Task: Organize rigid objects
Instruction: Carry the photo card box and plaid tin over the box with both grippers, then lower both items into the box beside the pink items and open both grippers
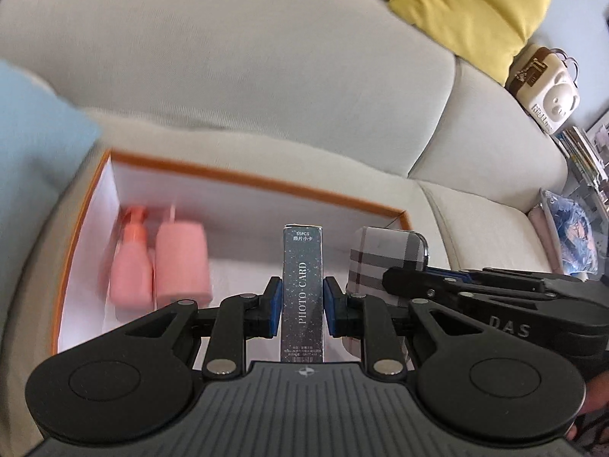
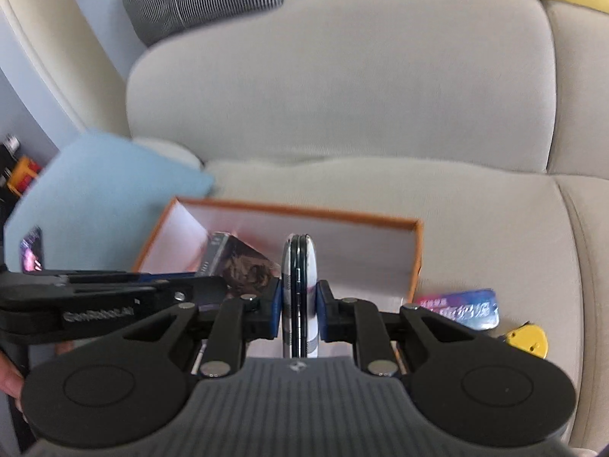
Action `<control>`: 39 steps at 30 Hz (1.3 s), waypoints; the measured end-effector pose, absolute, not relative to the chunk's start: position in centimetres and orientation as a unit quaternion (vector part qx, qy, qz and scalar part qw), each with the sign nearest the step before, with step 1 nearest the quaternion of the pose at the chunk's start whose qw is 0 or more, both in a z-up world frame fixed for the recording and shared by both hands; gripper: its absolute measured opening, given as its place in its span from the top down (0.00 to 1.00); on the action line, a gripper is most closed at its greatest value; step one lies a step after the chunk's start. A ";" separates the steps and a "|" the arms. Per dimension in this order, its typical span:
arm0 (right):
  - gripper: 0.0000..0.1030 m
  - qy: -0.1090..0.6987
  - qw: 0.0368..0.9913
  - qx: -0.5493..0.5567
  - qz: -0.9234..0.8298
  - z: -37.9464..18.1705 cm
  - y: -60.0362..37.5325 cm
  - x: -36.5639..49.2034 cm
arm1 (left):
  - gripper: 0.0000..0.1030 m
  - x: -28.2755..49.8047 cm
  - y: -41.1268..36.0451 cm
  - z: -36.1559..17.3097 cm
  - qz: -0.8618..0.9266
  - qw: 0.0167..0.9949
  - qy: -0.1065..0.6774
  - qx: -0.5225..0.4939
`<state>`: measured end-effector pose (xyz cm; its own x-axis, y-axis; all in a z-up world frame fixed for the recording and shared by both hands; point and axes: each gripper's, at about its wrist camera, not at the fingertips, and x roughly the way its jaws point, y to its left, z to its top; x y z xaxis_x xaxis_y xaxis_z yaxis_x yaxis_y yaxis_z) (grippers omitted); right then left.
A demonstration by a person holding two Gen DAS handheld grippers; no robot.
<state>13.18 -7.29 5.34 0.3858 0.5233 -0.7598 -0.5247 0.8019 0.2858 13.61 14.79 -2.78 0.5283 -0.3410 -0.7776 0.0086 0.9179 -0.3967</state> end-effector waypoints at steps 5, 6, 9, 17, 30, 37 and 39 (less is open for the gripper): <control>0.82 0.479 0.827 -0.034 0.294 3.4 -5.7 13.0 | 0.76 14.7 16.4 -5.5 -0.117 0.840 0.489 -0.203; 0.82 0.482 0.826 -0.038 0.290 3.1 -5.4 13.2 | 0.76 15.2 16.7 -6.0 -0.113 0.838 0.492 -0.207; 0.82 0.491 0.821 -0.043 0.287 2.4 -4.6 14.0 | 0.76 16.2 17.4 -7.8 -0.103 0.831 0.503 -0.212; 0.82 0.506 0.818 -0.057 0.268 -0.5 -1.5 15.8 | 0.76 18.7 17.4 -10.0 -0.085 0.824 0.518 -0.214; 0.82 0.510 0.825 -0.042 0.241 -2.7 -1.0 17.8 | 0.75 19.7 16.8 -11.2 -0.064 0.828 0.520 -0.202; 0.81 0.508 0.827 -0.056 0.235 -2.7 -0.6 17.7 | 0.72 19.4 16.3 -10.4 -0.032 0.836 0.529 -0.143; 0.80 0.507 0.829 -0.061 0.230 -2.8 -0.4 17.7 | 0.71 19.4 16.0 -10.3 -0.029 0.836 0.532 -0.133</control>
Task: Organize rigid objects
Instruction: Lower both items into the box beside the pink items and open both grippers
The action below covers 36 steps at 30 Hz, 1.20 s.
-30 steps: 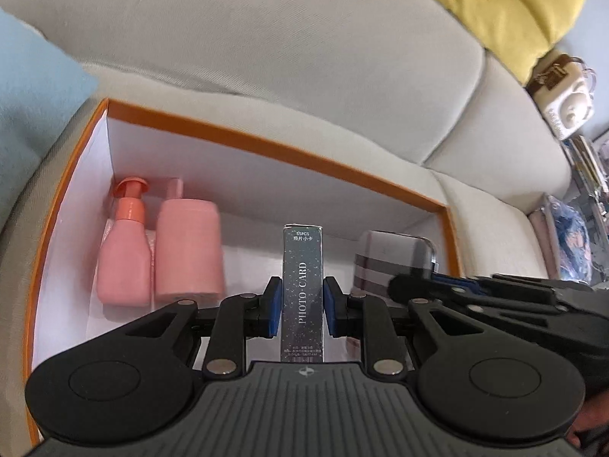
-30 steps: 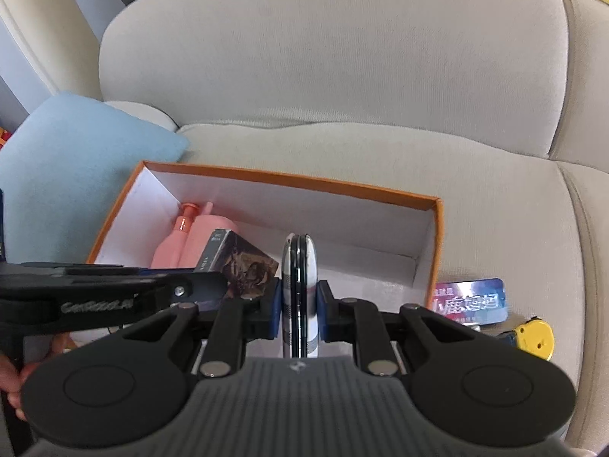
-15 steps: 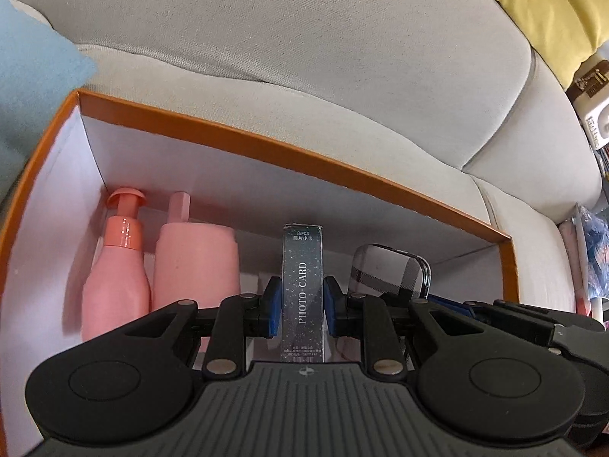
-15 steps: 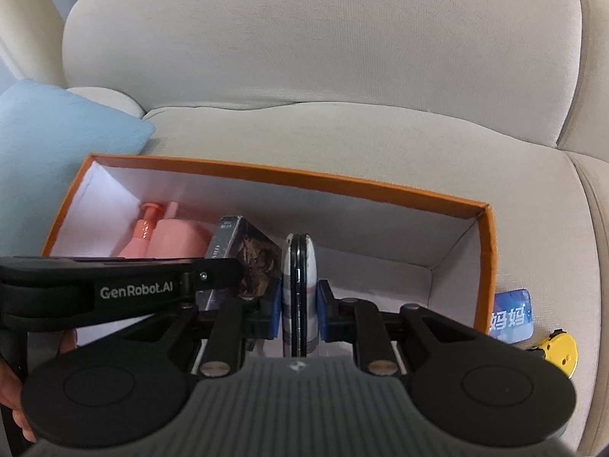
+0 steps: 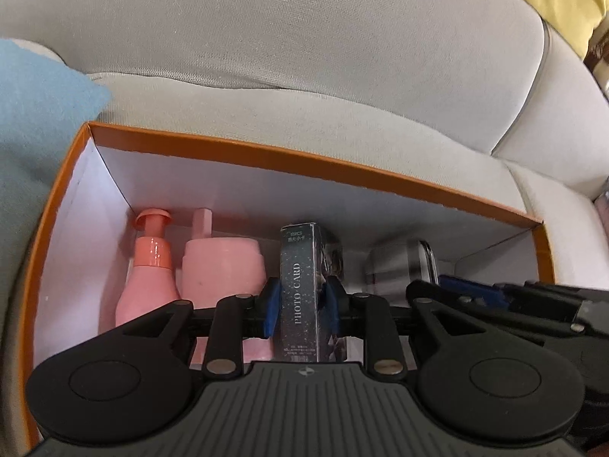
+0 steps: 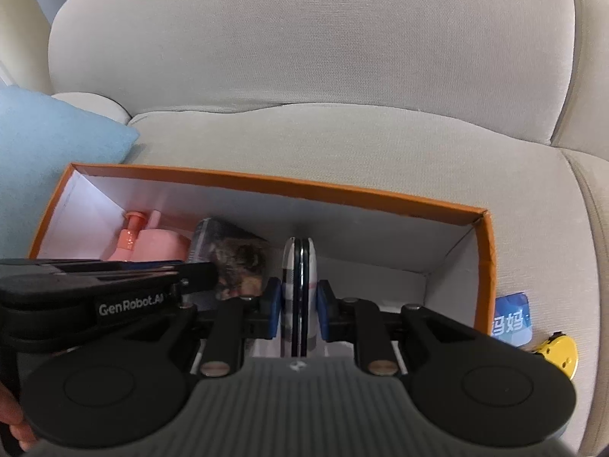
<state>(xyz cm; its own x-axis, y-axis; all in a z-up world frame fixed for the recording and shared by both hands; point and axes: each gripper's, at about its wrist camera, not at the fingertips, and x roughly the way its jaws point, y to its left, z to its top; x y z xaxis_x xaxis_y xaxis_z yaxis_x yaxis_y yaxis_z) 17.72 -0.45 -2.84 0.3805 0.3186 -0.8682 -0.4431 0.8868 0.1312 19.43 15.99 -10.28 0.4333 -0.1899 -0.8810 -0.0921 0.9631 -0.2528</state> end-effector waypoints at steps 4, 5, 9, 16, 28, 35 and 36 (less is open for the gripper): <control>0.81 0.510 0.829 -0.054 0.224 -2.8 -0.8 17.9 | 0.66 19.1 15.4 -9.9 -0.011 0.841 0.527 -0.120; 0.82 0.511 0.828 -0.053 0.223 -2.8 -0.9 17.9 | 0.65 19.0 15.3 -9.8 -0.011 0.842 0.526 -0.117; 0.83 0.512 0.829 -0.063 0.215 -2.9 -1.0 17.9 | 0.53 18.2 15.2 -8.9 -0.018 0.851 0.514 -0.109; 0.82 0.517 0.821 -0.086 0.226 -3.3 -0.7 17.7 | 0.62 16.9 16.2 -7.6 -0.040 0.858 0.494 -0.134; 0.71 0.530 0.768 -0.186 0.308 -3.5 -0.8 16.9 | 0.69 14.9 15.6 -9.1 -0.067 0.819 0.556 -0.129; 0.54 0.519 0.707 -0.318 0.359 -5.0 0.3 14.9 | 0.69 15.4 15.9 -10.8 -0.043 0.796 0.585 -0.150; 0.53 0.514 0.698 -0.341 0.364 -5.2 0.5 14.6 | 0.69 15.5 15.9 -10.9 -0.039 0.795 0.587 -0.148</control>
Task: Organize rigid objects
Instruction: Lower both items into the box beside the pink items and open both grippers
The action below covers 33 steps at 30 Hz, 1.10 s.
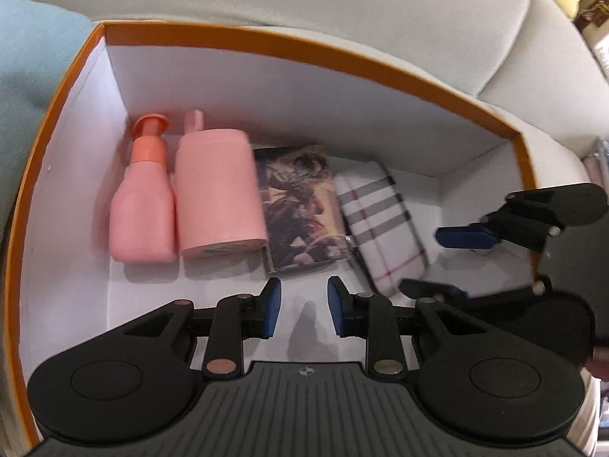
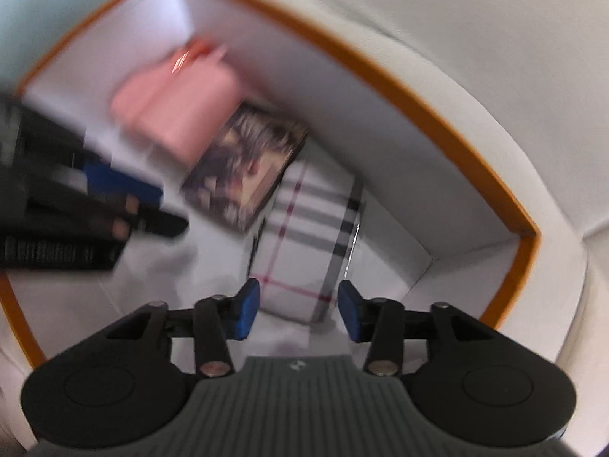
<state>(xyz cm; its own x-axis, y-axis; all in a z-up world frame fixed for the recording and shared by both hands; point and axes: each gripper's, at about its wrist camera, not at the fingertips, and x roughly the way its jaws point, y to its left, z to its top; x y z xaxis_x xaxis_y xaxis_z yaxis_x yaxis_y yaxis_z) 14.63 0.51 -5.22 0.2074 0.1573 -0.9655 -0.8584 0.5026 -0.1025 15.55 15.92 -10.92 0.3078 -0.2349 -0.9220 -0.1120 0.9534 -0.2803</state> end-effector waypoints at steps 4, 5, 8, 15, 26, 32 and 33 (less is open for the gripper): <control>0.47 0.509 0.659 -0.407 0.377 -6.8 1.1 13.9 | 0.69 16.2 15.7 -11.7 -0.034 0.785 0.600 -0.149; 0.47 0.514 0.653 -0.410 0.377 -7.2 1.1 13.9 | 0.69 16.4 15.7 -11.9 -0.034 0.783 0.603 -0.151; 0.46 0.537 0.648 -0.391 0.372 -8.1 1.0 14.2 | 0.69 16.9 15.8 -12.6 -0.020 0.777 0.610 -0.154; 0.67 0.568 0.668 -0.306 0.371 -8.2 0.2 14.3 | 0.76 16.6 17.5 -13.4 0.038 0.779 0.601 -0.174; 0.43 0.514 0.692 -0.338 0.377 -7.8 -0.2 12.9 | 0.76 15.6 18.4 -13.3 0.051 0.780 0.592 -0.194; 0.17 0.508 0.643 -0.394 0.416 -8.1 0.9 13.0 | 0.76 15.2 17.9 -13.2 0.038 0.786 0.589 -0.183; 0.21 0.513 0.640 -0.397 0.412 -8.4 1.0 13.1 | 0.76 15.2 17.8 -13.2 0.035 0.789 0.587 -0.179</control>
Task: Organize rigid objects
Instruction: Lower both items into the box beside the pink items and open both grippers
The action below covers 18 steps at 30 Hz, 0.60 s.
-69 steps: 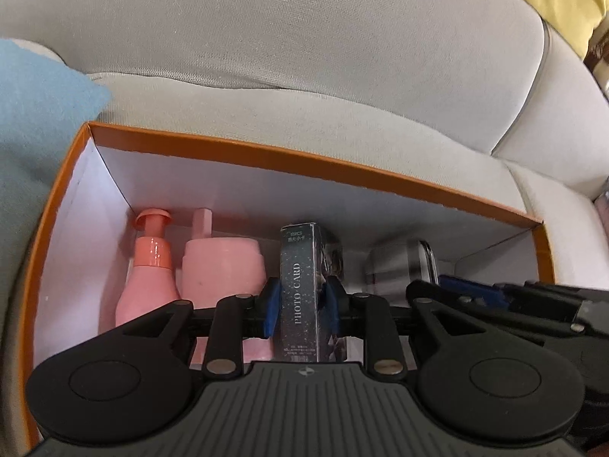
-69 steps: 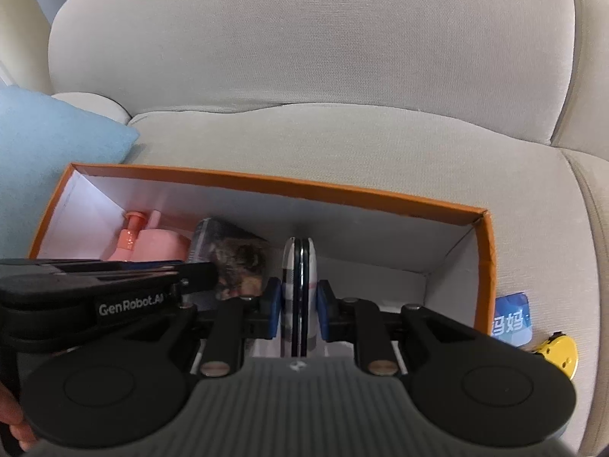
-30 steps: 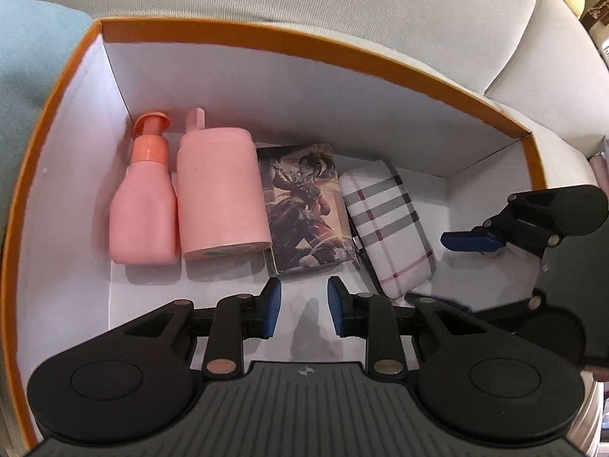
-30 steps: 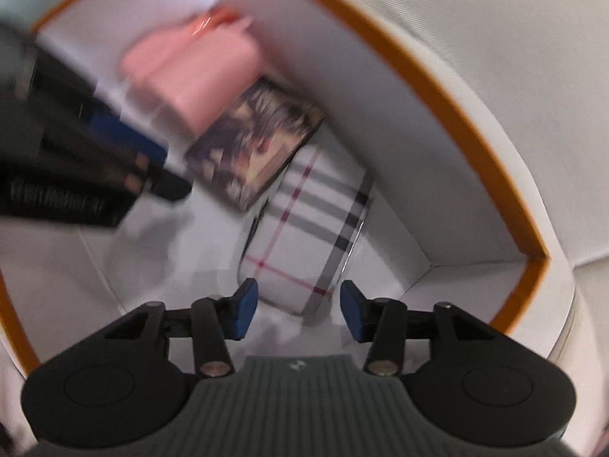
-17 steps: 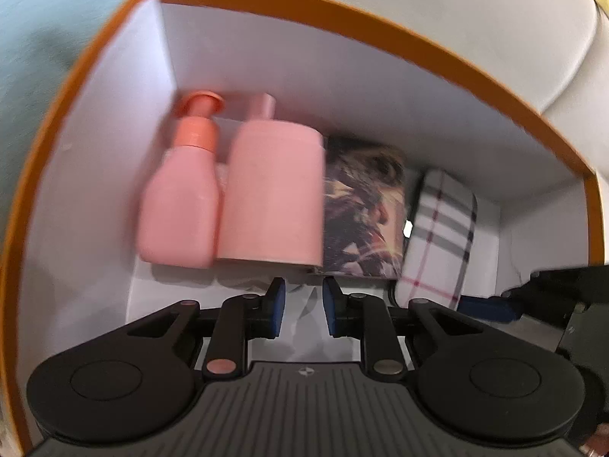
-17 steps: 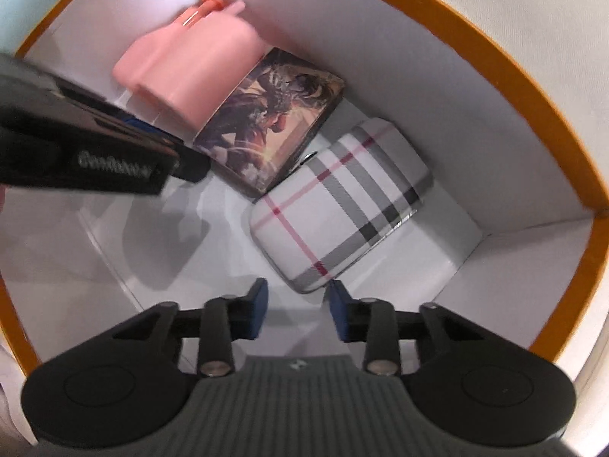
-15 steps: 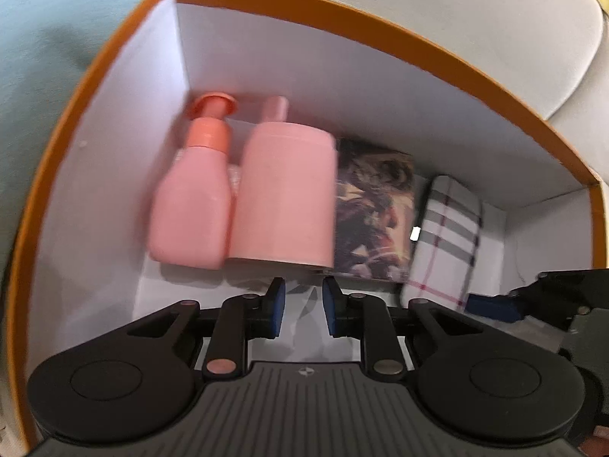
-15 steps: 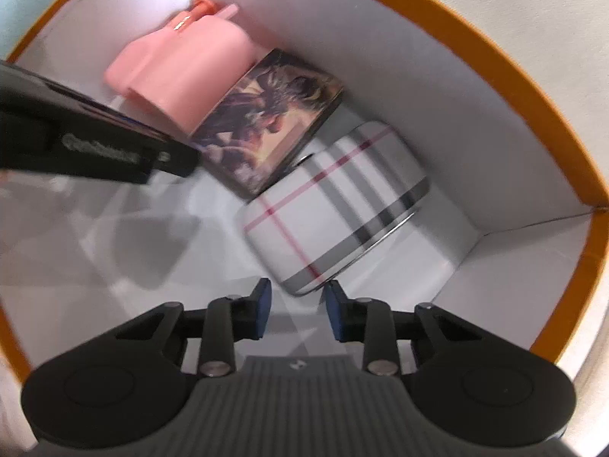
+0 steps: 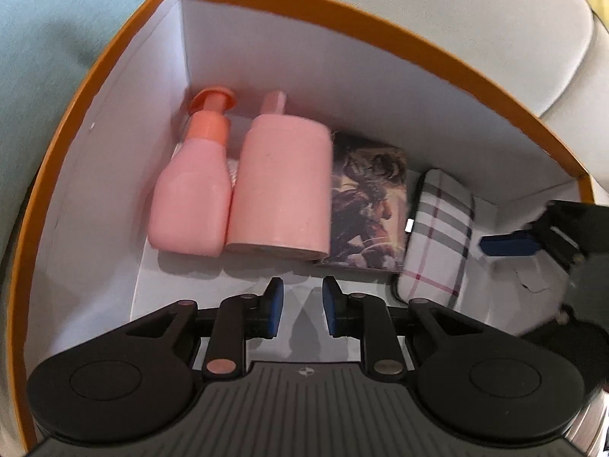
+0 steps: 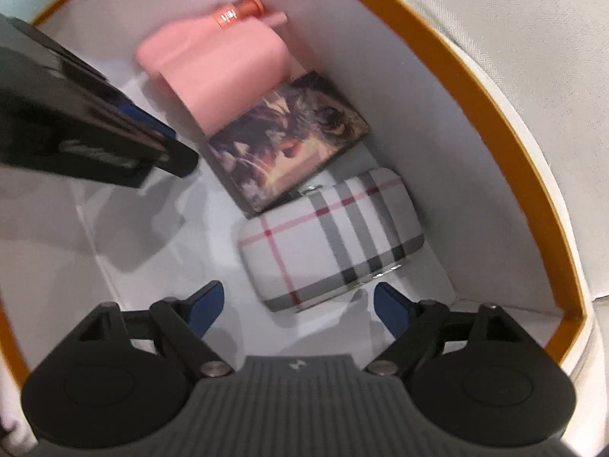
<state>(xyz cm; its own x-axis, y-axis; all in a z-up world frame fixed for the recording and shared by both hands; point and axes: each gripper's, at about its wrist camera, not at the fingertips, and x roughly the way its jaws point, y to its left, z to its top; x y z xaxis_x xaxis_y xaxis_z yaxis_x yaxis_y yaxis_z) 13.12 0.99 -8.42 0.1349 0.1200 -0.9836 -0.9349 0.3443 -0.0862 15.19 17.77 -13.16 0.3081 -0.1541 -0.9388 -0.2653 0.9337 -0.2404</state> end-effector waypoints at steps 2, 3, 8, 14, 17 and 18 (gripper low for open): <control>0.29 0.526 0.634 -0.392 0.409 -8.8 1.2 13.5 | 0.76 15.3 17.7 -13.1 0.033 0.791 0.587 -0.172; 0.30 0.525 0.635 -0.393 0.408 -8.9 1.3 13.6 | 0.76 15.4 17.7 -13.1 0.032 0.790 0.587 -0.173; 0.34 0.493 0.623 -0.428 0.431 -9.3 1.4 12.6 | 0.76 14.9 16.8 -12.9 0.028 0.791 0.584 -0.182; 0.34 0.469 0.606 -0.458 0.450 -9.6 1.1 11.3 | 0.76 14.6 17.1 -12.8 0.021 0.792 0.580 -0.189; 0.34 0.500 0.623 -0.418 0.434 -9.7 1.0 11.7 | 0.76 14.3 17.6 -12.6 0.027 0.793 0.575 -0.200; 0.35 0.503 0.624 -0.414 0.431 -9.8 0.9 11.6 | 0.76 14.8 17.8 -12.8 0.030 0.793 0.574 -0.201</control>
